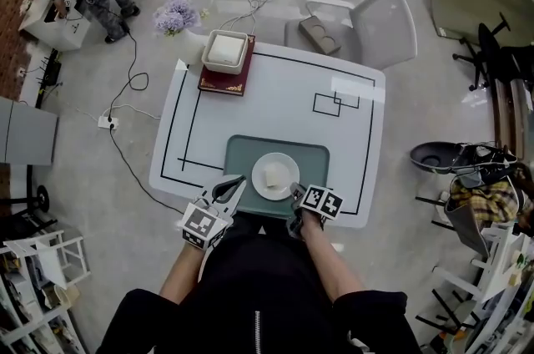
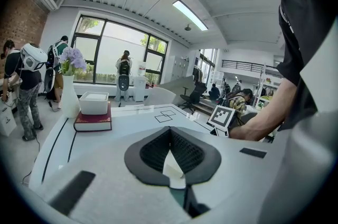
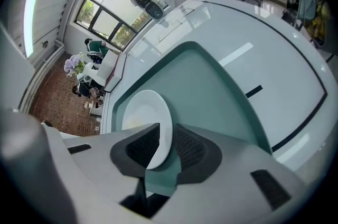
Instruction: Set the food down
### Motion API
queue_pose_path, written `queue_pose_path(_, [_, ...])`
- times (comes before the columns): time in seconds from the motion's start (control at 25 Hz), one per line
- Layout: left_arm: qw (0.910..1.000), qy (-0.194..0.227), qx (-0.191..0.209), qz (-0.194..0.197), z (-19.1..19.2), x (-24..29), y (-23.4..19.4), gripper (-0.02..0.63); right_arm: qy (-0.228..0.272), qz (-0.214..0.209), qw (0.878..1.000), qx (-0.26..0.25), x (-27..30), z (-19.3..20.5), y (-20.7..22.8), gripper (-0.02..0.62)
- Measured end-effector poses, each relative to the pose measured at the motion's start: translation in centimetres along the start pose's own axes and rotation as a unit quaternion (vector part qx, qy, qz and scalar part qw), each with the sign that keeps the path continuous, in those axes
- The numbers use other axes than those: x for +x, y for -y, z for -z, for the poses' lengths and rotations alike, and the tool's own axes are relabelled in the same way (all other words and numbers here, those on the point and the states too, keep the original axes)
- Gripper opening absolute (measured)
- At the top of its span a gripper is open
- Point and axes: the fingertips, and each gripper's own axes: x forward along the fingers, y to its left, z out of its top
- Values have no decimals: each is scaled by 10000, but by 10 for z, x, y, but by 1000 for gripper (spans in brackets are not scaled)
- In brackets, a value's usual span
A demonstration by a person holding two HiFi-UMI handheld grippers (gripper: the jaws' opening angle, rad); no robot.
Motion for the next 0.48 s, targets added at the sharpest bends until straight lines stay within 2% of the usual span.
queue_pose_path(0.2, [9999, 3, 46, 143, -4, 11, 1, 6, 194, 31, 9997, 128, -10, -8, 5, 78])
queue_pose_path(0.36, [9994, -5, 146, 316, -8, 18, 5, 6, 612, -65, 9975, -350, -28, -24, -9, 78])
queue_pose_path(0.48, [9990, 31, 184, 406, -11, 22, 8, 6, 923, -372, 9919, -792, -49, -35, -36, 77])
